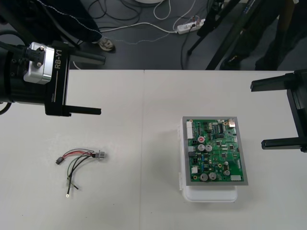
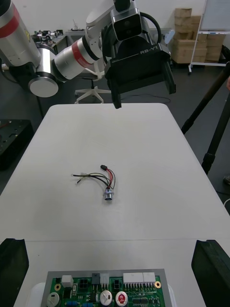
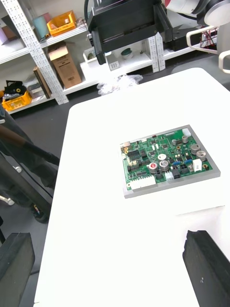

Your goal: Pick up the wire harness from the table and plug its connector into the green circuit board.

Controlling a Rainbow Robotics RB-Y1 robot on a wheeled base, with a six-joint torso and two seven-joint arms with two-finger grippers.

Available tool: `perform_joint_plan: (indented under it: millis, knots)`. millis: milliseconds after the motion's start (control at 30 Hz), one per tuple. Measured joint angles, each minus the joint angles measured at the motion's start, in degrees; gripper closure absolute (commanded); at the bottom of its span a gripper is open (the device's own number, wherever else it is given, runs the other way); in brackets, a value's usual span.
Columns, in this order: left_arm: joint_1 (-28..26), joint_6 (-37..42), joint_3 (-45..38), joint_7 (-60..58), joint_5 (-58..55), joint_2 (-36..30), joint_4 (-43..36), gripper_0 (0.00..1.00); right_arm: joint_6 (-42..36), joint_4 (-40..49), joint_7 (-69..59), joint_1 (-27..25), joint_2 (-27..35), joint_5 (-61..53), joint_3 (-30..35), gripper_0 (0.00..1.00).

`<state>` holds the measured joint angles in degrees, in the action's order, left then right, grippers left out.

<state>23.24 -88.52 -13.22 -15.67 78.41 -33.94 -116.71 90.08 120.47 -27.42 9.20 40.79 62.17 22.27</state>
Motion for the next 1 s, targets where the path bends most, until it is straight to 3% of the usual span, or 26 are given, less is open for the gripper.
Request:
perform_joint_plan:
  millis: [1000]
  knots:
    - [0.0,0.0,0.0,0.0,0.0,0.0,0.0,0.09,0.0,0.0,0.0,0.0,0.0,0.0,0.0,0.00]
